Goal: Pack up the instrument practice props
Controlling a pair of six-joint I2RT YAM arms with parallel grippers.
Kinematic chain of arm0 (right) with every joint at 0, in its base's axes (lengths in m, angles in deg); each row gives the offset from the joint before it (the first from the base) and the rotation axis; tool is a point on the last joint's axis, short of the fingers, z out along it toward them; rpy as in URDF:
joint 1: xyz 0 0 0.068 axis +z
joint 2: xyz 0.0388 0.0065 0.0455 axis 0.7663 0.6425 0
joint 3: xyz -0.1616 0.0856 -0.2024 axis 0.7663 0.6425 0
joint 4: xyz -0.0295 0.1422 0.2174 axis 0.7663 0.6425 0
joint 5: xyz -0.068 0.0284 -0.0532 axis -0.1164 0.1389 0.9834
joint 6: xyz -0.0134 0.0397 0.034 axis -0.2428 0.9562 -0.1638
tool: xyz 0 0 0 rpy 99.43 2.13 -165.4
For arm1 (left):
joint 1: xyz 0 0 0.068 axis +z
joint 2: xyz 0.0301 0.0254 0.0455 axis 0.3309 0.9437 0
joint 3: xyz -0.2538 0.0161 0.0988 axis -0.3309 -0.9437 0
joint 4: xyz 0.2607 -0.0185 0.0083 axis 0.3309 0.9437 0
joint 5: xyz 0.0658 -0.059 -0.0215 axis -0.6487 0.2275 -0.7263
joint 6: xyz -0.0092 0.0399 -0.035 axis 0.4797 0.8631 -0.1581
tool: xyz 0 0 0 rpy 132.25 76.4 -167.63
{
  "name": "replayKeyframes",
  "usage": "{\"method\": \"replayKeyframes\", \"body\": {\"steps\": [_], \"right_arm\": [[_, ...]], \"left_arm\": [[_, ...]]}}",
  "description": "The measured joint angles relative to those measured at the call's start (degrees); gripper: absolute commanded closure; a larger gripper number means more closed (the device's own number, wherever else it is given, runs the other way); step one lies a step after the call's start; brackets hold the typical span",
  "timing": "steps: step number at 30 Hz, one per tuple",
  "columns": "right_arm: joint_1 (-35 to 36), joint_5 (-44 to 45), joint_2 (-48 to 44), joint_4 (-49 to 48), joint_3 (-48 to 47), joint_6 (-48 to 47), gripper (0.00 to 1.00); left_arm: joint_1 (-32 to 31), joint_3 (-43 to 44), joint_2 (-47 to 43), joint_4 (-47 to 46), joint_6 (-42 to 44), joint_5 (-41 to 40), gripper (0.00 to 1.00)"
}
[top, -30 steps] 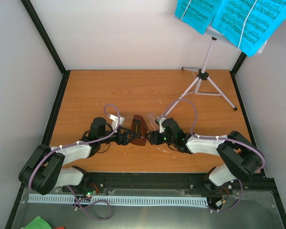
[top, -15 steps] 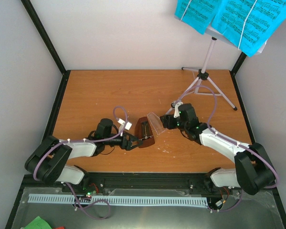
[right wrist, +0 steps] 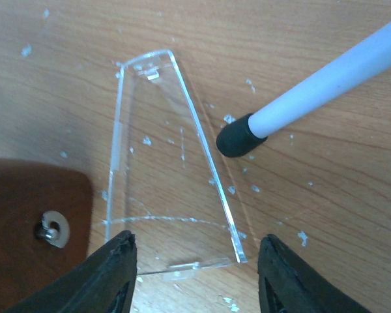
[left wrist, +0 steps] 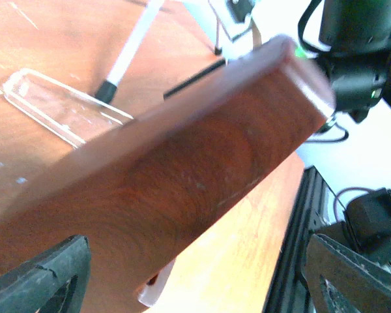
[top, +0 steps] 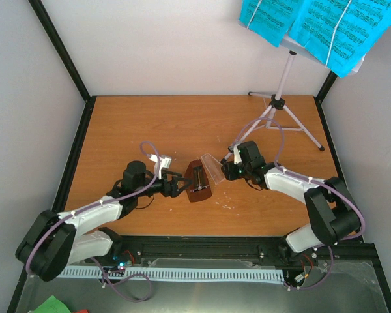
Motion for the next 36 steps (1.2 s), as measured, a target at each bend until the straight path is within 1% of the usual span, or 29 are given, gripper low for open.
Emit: {"method": "replayKeyframes", "body": {"steps": [4, 8, 23, 31, 36], "right_arm": [[0.0, 0.3, 2.4, 0.1, -0.1, -2.4, 0.56], [0.0, 0.7, 4.6, 0.0, -0.5, -4.0, 0.6], [0.5, 3.3, 11.1, -2.0, -4.2, -9.1, 0.75], [2.6, 4.9, 12.4, -2.4, -4.6, -10.8, 0.97], [4.1, 6.3, 11.9, -2.0, -4.6, -11.1, 0.97]], "left_arm": [[0.0, 0.4, -4.0, 3.9, -0.3, -4.2, 0.08], [0.0, 2.2, -5.2, 7.5, -0.2, -6.6, 0.08], [0.0, 3.3, -7.4, 11.6, -0.2, -8.9, 0.08], [0.0, 3.7, -9.2, 13.0, -0.2, -10.4, 0.08], [0.0, 6.4, -11.5, 16.5, -0.4, -13.0, 0.06]]}}
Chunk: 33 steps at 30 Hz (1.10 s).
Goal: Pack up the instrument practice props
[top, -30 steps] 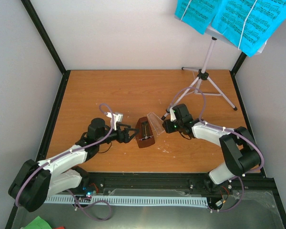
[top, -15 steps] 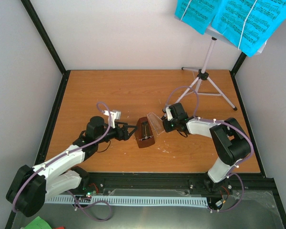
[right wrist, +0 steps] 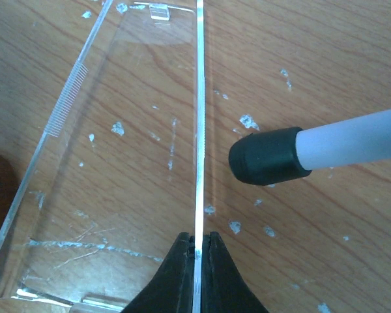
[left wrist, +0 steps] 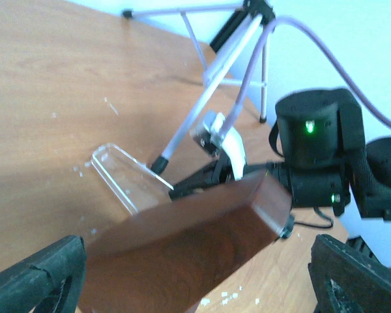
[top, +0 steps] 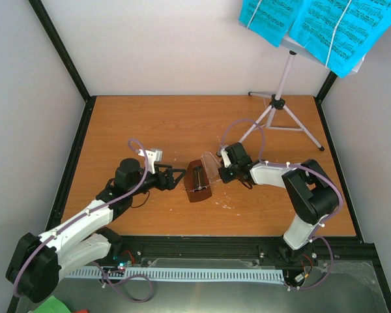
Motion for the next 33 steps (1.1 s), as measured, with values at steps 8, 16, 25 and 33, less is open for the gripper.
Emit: {"method": "replayKeyframes", "body": {"steps": [8, 16, 25, 33], "right_arm": [[0.5, 3.7, -10.3, 4.0, 0.2, 0.6, 0.97], [0.5, 11.2, -17.9, 10.8, -5.9, 2.3, 0.97], [5.1, 26.9, -25.8, 16.7, -11.0, 9.0, 0.97], [7.6, 36.5, -25.8, 20.3, -15.8, 13.0, 0.97]], "left_arm": [[0.0, 9.9, -1.7, 6.2, 0.0, -6.1, 0.03], [0.0, 23.1, 5.5, 10.2, 1.9, -8.2, 0.17], [-3.0, 37.3, 21.3, 13.6, 2.1, -8.5, 0.2], [-9.2, 44.6, 30.8, 16.0, 2.1, -8.8, 0.26]]}}
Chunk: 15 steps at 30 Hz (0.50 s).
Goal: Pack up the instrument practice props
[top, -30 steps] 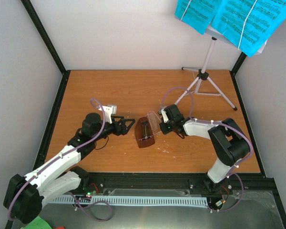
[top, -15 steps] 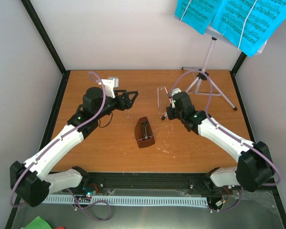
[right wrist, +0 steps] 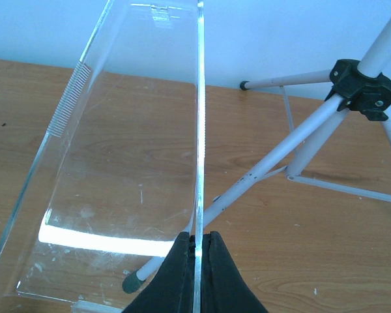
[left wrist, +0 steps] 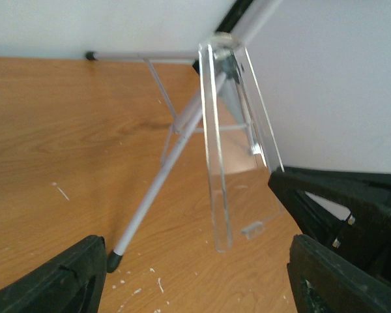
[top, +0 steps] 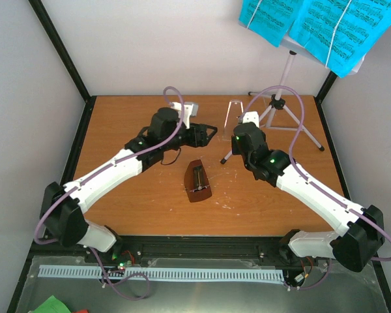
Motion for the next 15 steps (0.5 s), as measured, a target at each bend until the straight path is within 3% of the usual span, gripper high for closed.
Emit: {"method": "replayKeyframes", "body": {"steps": [15], "right_arm": [[2.6, 2.2, 1.2, 1.3, -0.3, 2.9, 0.97]], "left_arm": [[-3.5, 9.2, 10.3, 6.5, 2.2, -5.5, 0.45]]}}
